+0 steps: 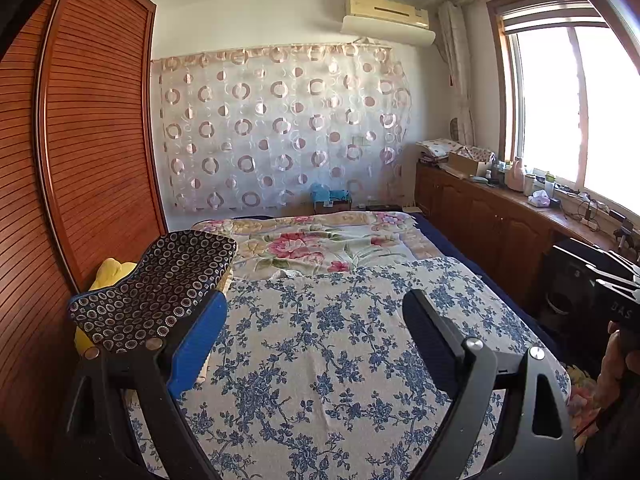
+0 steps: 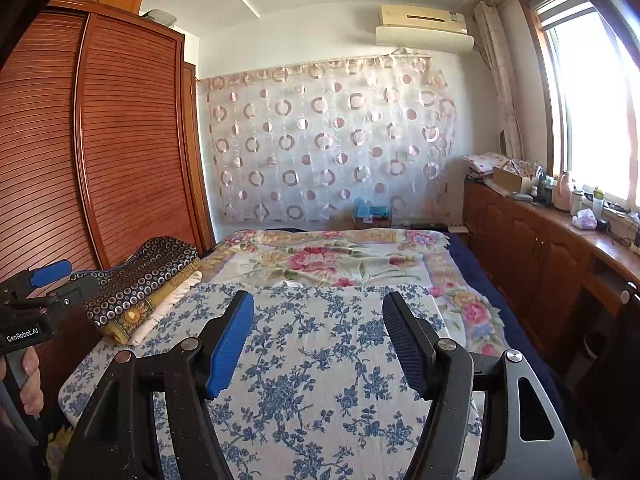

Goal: Fold small clothes

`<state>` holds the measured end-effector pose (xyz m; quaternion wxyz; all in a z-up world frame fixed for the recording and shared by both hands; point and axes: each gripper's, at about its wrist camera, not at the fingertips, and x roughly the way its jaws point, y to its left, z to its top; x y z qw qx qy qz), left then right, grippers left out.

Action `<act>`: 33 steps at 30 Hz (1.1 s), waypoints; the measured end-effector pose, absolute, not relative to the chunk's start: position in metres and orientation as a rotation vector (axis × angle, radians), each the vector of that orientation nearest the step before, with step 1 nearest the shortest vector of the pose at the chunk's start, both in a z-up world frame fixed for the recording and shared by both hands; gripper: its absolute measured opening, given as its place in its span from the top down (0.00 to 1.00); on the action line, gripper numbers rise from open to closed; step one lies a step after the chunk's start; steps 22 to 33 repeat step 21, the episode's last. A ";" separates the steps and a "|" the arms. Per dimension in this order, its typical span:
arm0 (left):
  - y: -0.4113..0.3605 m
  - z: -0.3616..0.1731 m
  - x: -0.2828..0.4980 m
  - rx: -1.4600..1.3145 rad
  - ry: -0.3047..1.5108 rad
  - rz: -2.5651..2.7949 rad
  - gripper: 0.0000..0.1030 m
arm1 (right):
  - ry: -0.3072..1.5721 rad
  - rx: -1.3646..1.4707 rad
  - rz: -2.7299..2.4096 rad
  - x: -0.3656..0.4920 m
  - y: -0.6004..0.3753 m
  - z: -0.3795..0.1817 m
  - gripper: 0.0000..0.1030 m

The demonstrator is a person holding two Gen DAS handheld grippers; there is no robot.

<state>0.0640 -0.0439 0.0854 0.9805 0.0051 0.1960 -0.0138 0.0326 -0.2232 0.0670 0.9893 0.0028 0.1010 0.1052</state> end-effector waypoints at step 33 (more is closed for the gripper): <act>-0.045 0.085 0.062 0.011 0.394 -0.029 0.13 | 0.206 0.010 0.207 0.033 -0.217 0.066 0.33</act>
